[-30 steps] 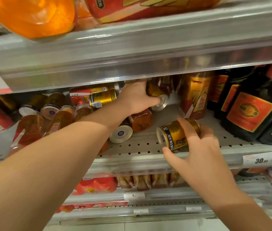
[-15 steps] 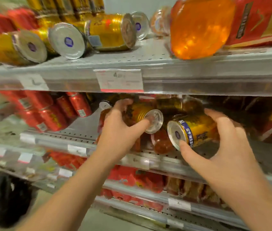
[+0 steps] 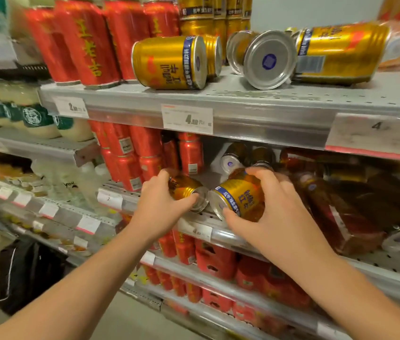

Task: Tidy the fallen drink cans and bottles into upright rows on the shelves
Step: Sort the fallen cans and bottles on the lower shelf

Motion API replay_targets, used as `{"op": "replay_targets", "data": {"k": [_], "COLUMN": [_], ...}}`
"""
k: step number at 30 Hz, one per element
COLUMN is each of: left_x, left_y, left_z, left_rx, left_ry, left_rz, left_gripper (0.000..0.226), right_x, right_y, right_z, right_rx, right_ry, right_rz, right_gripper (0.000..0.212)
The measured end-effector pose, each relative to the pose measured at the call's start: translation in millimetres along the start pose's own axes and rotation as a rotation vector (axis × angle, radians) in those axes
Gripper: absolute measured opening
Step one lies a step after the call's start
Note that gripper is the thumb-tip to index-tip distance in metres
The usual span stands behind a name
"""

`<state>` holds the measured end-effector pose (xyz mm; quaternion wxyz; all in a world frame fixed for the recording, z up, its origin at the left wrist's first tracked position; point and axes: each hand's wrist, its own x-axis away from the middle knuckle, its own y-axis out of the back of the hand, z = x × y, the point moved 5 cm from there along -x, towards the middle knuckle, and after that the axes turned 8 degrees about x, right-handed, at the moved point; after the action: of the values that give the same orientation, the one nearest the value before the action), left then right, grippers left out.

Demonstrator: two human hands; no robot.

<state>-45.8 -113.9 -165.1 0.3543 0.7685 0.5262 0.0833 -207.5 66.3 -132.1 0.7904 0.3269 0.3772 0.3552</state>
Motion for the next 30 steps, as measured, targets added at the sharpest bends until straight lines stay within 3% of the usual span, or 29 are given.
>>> {"op": "replay_targets", "data": {"k": [8, 15, 22, 30], "left_x": [-22.0, -22.7, -24.0, -17.0], "left_y": [-5.6, -13.1, -15.1, -9.6], "left_z": [28.5, 35.0, 38.6, 46.2], "left_rx": [-0.019, -0.159, -0.127, -0.065], "left_ry": [-0.029, -0.142, -0.187, -0.193], "left_rz": [0.084, 0.127, 0.123, 0.108], "left_gripper": [0.074, 0.069, 0.071, 0.072], "right_x": [-70.3, -104.2, -132.0, -134.6], "right_y": [-51.5, -75.6, -98.7, -119.3], "right_z": [18.5, 1.4, 20.5, 12.7], "right_rx": [0.207, 0.423, 0.579, 0.546], "right_ry": [0.032, 0.307, 0.733, 0.796], "right_rz": [0.168, 0.505, 0.556, 0.586], "right_gripper": [0.074, 0.080, 0.093, 0.086]}}
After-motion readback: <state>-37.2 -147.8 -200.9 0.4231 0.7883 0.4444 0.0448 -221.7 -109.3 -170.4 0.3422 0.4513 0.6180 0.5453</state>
